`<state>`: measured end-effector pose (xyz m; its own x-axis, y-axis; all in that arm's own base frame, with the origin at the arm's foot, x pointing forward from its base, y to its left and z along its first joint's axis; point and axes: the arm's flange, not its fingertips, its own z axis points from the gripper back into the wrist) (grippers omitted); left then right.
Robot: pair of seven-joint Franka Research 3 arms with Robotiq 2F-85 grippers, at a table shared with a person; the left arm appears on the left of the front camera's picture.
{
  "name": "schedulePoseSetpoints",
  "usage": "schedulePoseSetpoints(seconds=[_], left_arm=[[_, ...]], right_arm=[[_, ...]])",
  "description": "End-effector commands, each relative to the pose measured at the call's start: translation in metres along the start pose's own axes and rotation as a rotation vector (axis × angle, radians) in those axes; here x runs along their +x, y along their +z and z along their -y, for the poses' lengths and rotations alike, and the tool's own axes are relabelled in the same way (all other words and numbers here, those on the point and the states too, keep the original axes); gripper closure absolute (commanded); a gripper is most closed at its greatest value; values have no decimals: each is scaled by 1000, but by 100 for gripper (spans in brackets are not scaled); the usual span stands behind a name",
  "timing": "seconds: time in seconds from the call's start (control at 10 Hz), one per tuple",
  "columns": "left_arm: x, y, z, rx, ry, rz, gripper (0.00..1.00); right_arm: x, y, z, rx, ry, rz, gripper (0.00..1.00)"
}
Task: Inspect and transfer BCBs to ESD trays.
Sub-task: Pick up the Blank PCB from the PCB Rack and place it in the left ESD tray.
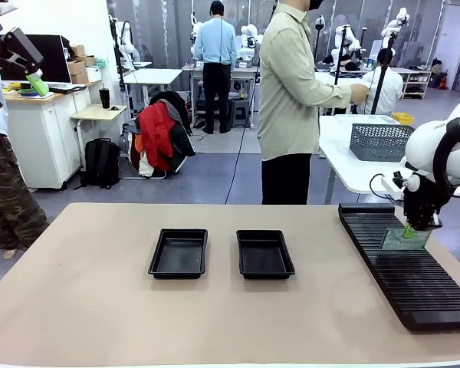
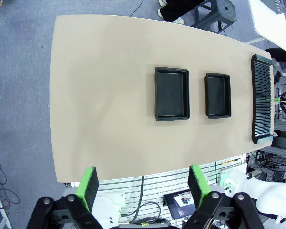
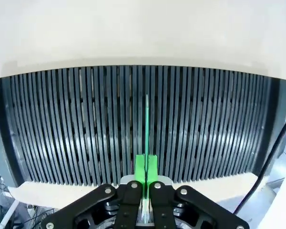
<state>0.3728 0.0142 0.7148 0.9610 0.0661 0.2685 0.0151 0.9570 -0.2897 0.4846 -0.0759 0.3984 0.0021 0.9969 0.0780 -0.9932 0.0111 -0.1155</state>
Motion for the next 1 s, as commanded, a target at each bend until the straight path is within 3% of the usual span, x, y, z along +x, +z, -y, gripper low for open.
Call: schedulePoseSetpoints(seconds=[0.0,0.5,0.9], left_arm=[[0,0,-1,1,5,0,0],[0,0,-1,1,5,0,0],[0,0,-1,1,5,0,0]], right_arm=[[0,41,-7,35,-26,-14,100],[-15,185,-24,-14,-123,26,100],[-24,244,-18,-44,-132,73,100]])
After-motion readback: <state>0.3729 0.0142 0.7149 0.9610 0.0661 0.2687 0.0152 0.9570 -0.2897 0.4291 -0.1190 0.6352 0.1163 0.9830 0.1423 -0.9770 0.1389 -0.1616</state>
